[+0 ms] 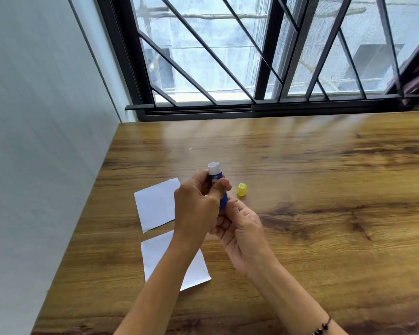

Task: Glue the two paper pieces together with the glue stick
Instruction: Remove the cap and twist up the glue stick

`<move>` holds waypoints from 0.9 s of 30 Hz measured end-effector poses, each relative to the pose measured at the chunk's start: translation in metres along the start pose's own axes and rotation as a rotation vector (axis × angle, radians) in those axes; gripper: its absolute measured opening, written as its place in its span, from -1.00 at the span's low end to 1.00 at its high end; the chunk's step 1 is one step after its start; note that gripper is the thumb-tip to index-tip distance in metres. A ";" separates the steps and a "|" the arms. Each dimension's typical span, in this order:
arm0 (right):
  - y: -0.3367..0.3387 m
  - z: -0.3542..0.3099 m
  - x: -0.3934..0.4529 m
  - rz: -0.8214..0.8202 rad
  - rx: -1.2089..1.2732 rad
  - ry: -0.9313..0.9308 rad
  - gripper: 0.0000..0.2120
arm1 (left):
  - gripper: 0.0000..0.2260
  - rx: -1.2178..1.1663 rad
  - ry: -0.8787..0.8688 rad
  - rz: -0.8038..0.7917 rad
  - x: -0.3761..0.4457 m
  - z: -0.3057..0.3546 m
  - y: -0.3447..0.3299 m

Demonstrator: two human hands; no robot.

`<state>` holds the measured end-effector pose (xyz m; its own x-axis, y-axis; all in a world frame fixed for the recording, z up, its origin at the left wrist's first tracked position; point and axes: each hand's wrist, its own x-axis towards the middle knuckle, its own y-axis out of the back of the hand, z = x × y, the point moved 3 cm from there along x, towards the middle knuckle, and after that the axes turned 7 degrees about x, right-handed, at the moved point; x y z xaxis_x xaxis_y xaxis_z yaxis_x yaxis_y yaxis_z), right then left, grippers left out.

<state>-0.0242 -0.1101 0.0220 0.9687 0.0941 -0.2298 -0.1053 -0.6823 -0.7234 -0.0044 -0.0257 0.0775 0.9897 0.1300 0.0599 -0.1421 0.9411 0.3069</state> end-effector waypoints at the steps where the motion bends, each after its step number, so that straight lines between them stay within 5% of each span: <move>1: 0.000 0.000 0.001 0.007 0.003 -0.011 -0.76 | -0.78 -0.005 0.006 -0.002 0.000 0.000 0.001; 13: -0.004 -0.004 -0.002 -0.049 0.138 0.027 -0.68 | -0.78 -0.006 0.018 -0.025 0.001 0.006 -0.002; 18: -0.004 0.000 0.000 -0.009 0.095 -0.002 -0.82 | -0.80 0.008 -0.005 -0.020 0.001 0.006 -0.001; 27: -0.002 0.001 0.000 -0.082 0.145 -0.021 -0.57 | -0.77 -0.003 -0.007 -0.008 0.003 0.002 0.001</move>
<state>-0.0247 -0.1078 0.0233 0.9707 0.1609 -0.1785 -0.0590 -0.5605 -0.8261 -0.0020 -0.0250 0.0795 0.9907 0.1203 0.0644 -0.1343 0.9429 0.3048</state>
